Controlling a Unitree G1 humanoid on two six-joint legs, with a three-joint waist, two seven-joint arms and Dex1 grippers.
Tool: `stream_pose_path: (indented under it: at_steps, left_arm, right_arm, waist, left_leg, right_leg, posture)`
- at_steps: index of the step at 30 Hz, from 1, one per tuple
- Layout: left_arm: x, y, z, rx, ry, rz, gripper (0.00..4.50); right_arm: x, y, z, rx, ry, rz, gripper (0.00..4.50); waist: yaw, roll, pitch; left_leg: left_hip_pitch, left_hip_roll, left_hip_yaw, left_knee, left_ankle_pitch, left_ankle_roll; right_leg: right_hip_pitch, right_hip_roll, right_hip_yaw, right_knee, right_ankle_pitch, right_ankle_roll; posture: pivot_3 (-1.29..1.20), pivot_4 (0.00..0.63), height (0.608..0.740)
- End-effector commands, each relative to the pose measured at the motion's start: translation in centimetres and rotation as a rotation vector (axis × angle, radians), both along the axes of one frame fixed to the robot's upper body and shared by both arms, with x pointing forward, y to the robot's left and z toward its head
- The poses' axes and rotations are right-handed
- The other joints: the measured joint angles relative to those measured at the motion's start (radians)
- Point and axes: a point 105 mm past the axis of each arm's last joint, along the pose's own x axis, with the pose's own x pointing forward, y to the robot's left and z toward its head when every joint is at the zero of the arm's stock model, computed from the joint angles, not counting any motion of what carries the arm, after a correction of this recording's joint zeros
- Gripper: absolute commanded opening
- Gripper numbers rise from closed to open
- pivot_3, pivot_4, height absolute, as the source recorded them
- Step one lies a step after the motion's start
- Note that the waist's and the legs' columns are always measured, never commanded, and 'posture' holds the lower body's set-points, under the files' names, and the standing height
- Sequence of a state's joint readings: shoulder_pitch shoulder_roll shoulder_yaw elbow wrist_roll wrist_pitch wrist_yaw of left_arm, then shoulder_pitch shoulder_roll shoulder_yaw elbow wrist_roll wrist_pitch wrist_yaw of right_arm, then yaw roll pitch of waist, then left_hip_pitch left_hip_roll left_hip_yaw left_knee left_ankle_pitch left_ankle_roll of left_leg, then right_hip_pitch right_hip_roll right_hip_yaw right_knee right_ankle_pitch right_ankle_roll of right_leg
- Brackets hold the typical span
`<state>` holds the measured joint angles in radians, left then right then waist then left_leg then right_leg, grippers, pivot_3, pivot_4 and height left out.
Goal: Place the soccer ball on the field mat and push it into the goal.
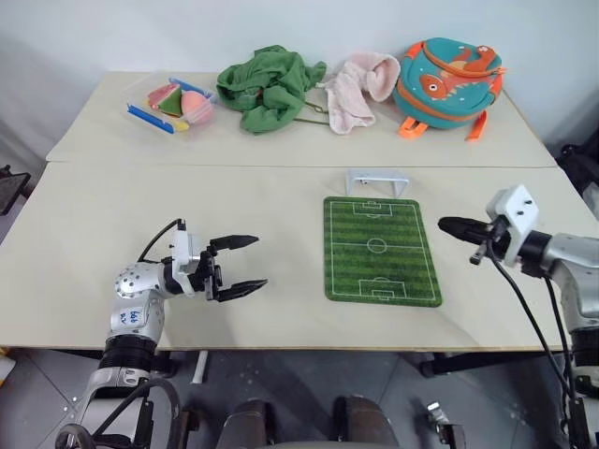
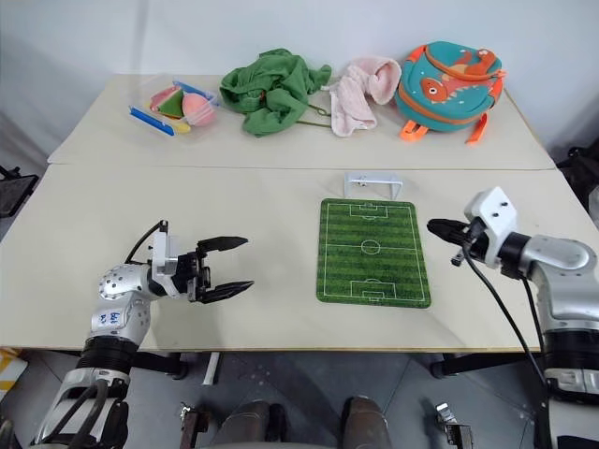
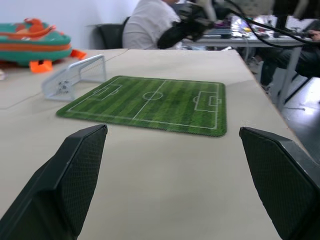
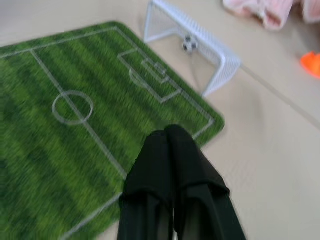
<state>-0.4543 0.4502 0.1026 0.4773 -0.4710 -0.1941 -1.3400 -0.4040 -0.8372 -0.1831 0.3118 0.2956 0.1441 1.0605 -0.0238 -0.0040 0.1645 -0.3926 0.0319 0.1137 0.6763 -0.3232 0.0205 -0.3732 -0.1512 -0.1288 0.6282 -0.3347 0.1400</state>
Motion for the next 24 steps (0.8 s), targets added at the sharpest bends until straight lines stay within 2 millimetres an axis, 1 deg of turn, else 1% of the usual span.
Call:
stream_pose_path:
  at_steps: [1,4,5,6,9,10,11,14,17,20,24]
  left_arm:
    - [0.5,0.9,1.3,-0.035,0.006,0.057,4.50]
    - [0.8,2.7,1.7,-0.030,0.040,0.146,4.50]
    - [1.0,3.4,1.8,-0.025,0.046,0.177,4.50]
    - [1.1,4.1,2.0,-0.011,0.024,0.220,4.50]
    - [0.7,5.4,2.7,-0.011,-0.012,0.242,4.50]
    - [0.6,5.7,2.8,-0.020,-0.001,0.242,4.50]
    - [0.5,5.9,2.9,-0.025,0.006,0.244,4.50]
    - [-0.3,6.6,3.3,-0.013,-0.008,0.242,4.50]
    - [-1.0,7.5,3.0,0.009,0.005,0.245,4.50]
    - [-1.3,7.9,3.1,0.023,0.008,0.256,4.50]
    - [-1.6,7.3,2.8,0.058,-0.023,0.256,4.50]
  right_arm:
    - [-1.0,-1.3,0.7,0.019,0.000,0.000,1.28]
    - [-2.1,-2.9,0.0,0.025,0.033,0.016,2.26]
    - [-2.3,-3.4,-0.2,0.023,0.036,0.015,2.65]
    - [-2.6,-4.0,-0.2,0.025,0.036,0.011,2.98]
    - [-3.2,-4.9,0.0,0.076,0.011,0.033,4.05]
    - [-3.3,-5.3,-0.2,0.074,0.022,0.021,4.34]
    - [-3.3,-5.7,-0.4,0.070,0.031,0.010,4.47]
    - [-3.7,-7.0,-0.7,0.080,0.035,-0.014,4.47]
    - [-4.1,-8.2,-1.2,0.069,0.057,-0.043,4.47]
    - [-4.1,-8.1,-1.3,0.081,0.042,-0.054,4.47]
    - [-3.5,-7.5,-1.5,0.093,-0.027,-0.095,4.47]
  waist:
    - [0.001,0.000,0.000]
    - [0.000,-0.001,0.000]
    - [0.000,-0.001,0.000]
    - [-0.001,-0.001,0.000]
    - [-0.003,-0.001,0.001]
    - [-0.003,-0.001,0.001]
    - [-0.003,-0.001,0.001]
    - [-0.003,-0.001,0.001]
    - [-0.003,0.000,0.001]
    - [-0.003,0.000,0.001]
    - [-0.003,0.000,0.001]
  left_leg:
    - [0.000,0.000,0.000,0.000,0.000,0.000]
    - [0.000,0.000,0.000,0.000,0.000,0.000]
    - [0.000,0.000,0.000,0.000,0.000,0.000]
    - [0.000,0.000,0.000,0.000,0.000,0.000]
    - [0.001,0.000,0.001,0.000,0.000,0.000]
    - [0.001,0.000,0.001,0.000,0.000,0.000]
    - [0.001,0.000,0.001,0.000,0.000,0.000]
    - [0.002,0.000,0.001,0.000,0.000,0.000]
    - [0.002,0.001,0.001,0.000,0.000,0.000]
    - [0.002,0.001,0.002,0.000,0.000,0.000]
    - [0.002,0.001,0.002,0.000,0.000,0.000]
  right_leg:
    - [0.000,0.000,0.000,0.000,0.000,0.000]
    - [0.000,0.000,0.000,0.000,0.000,0.000]
    - [0.000,0.000,0.000,0.000,0.000,0.000]
    - [0.000,0.000,0.000,0.000,0.000,0.000]
    - [0.000,0.000,0.001,0.000,0.000,0.000]
    - [0.000,0.000,0.001,0.000,0.000,0.000]
    - [0.000,0.000,0.001,0.000,0.000,0.000]
    - [0.001,0.000,0.001,0.000,0.000,0.000]
    - [0.001,0.000,0.001,0.000,0.000,0.000]
    - [0.001,0.000,0.002,0.000,0.000,0.000]
    - [0.001,0.000,0.002,0.000,0.000,0.000]
  posture:
    - [0.00,0.150,0.740]
    - [0.00,0.150,0.740]
    - [0.00,0.150,0.740]
    - [0.00,0.150,0.740]
    - [0.00,0.150,0.740]
    - [0.00,0.150,0.740]
    - [0.00,0.150,0.740]
    - [0.00,0.150,0.740]
    - [0.00,0.150,0.740]
    - [0.00,0.150,0.740]
    - [0.00,0.150,0.740]
